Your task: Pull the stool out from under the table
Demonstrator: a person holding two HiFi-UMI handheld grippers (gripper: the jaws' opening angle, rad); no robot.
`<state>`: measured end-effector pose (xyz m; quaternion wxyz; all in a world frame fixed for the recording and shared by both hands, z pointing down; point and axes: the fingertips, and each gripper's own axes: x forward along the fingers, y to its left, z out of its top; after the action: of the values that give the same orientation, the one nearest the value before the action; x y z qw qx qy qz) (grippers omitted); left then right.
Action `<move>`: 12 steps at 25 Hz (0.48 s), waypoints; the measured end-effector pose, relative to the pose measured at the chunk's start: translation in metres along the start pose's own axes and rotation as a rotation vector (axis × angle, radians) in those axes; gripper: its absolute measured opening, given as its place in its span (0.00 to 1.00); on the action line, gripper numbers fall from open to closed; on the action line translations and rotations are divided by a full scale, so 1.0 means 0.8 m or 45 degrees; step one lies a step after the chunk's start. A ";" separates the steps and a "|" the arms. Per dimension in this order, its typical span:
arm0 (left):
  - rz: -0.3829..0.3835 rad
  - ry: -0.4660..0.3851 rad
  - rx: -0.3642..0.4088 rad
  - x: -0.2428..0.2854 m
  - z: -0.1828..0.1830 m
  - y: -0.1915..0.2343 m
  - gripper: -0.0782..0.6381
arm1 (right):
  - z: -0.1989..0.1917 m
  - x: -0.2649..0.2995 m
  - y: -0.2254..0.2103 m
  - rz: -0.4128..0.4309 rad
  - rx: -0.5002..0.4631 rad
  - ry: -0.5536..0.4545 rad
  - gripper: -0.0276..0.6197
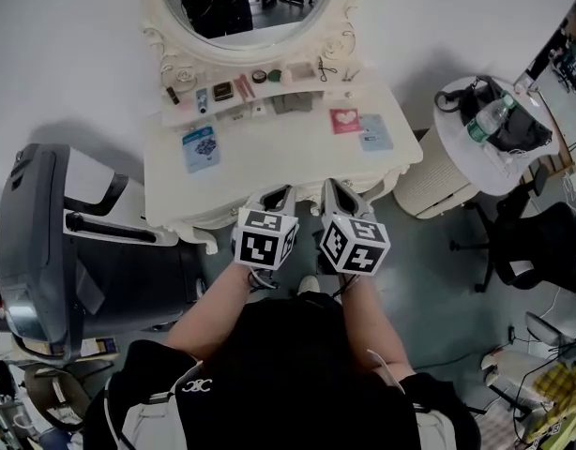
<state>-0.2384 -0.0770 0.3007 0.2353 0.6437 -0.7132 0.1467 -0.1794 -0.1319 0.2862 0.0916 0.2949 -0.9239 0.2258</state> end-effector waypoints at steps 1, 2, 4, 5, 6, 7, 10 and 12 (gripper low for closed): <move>0.000 0.017 0.011 0.007 -0.001 -0.005 0.11 | 0.000 0.001 -0.009 -0.011 -0.007 0.000 0.05; -0.001 0.036 0.025 0.015 -0.003 -0.010 0.11 | -0.001 0.002 -0.018 -0.020 -0.007 0.002 0.05; 0.002 0.084 0.062 0.030 -0.012 -0.020 0.11 | -0.005 0.003 -0.036 -0.033 0.016 0.007 0.05; 0.006 0.110 0.079 0.037 -0.018 -0.024 0.11 | -0.008 0.003 -0.045 -0.037 0.037 0.011 0.05; 0.008 0.136 0.091 0.044 -0.025 -0.027 0.11 | -0.012 0.003 -0.055 -0.043 0.055 0.014 0.05; 0.006 0.160 0.100 0.051 -0.032 -0.030 0.11 | -0.017 0.003 -0.065 -0.053 0.071 0.018 0.05; -0.026 0.223 0.135 0.068 -0.049 -0.041 0.11 | -0.035 0.001 -0.096 -0.112 0.131 0.036 0.05; -0.061 0.253 0.179 0.075 -0.058 -0.049 0.11 | -0.052 -0.002 -0.111 -0.155 0.189 0.048 0.05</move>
<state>-0.1967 -0.1087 0.3679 0.2627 0.6576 -0.6588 0.2539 -0.1242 -0.1760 0.3543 0.1003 0.3523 -0.8831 0.2930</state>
